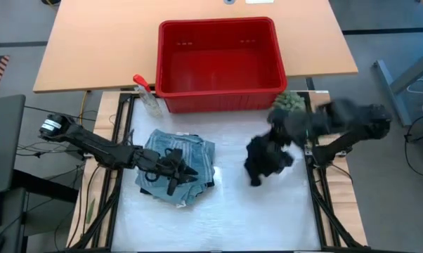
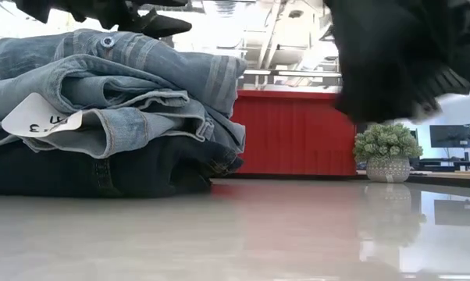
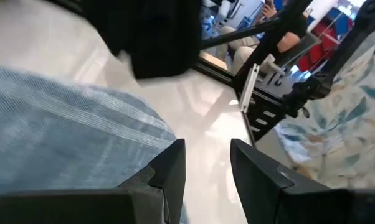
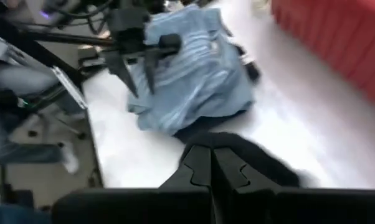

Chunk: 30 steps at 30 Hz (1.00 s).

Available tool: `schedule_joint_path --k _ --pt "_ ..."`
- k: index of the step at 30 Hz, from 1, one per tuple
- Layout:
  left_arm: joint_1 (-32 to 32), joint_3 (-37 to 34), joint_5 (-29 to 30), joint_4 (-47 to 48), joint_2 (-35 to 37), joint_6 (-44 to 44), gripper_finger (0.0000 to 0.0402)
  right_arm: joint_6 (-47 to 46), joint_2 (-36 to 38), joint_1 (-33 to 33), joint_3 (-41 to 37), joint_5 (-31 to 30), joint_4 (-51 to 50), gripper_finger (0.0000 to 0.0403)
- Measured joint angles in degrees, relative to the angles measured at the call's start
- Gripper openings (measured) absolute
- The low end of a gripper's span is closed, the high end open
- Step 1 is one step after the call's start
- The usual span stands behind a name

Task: Fold Laundry from Bin
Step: Fold the black underwear

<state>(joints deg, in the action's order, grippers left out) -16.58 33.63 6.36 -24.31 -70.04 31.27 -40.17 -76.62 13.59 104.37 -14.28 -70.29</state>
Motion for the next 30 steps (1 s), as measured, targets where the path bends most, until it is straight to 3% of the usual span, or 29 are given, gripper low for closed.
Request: schedule_joint_path --k 5,9,12,15,20,25,30 --pt "-2.28 0.0 0.7 -4.4 -5.48 4.61 0.0114 -12.58 7.07 7.5 -23.97 -2.46 15.53 0.002" --pt "-3.43 0.04 4.39 -7.64 -8.84 7.98 0.0114 -19.42 8.86 12.67 -38.63 5.13 32.58 0.0034" --pt "-3.52 0.18 7.09 -11.07 -10.9 10.7 0.0114 -24.43 8.26 17.34 -45.37 11.38 39.5 0.0055" --pt "-3.16 1.66 9.42 -12.64 -12.28 13.55 0.0114 -26.81 7.01 21.71 -48.73 14.44 38.76 0.0083" --pt "-2.53 6.79 9.36 -11.39 -12.66 13.19 0.0114 -24.56 6.45 26.46 -49.56 13.08 32.76 0.0146" --pt "-2.64 13.08 12.23 -5.25 -12.64 11.47 0.0114 -23.95 6.54 29.08 -49.52 15.07 31.42 0.0207" --pt "-3.22 17.56 14.61 2.23 -12.64 10.77 0.0114 -24.54 6.09 26.1 -52.2 8.75 28.39 0.0236"
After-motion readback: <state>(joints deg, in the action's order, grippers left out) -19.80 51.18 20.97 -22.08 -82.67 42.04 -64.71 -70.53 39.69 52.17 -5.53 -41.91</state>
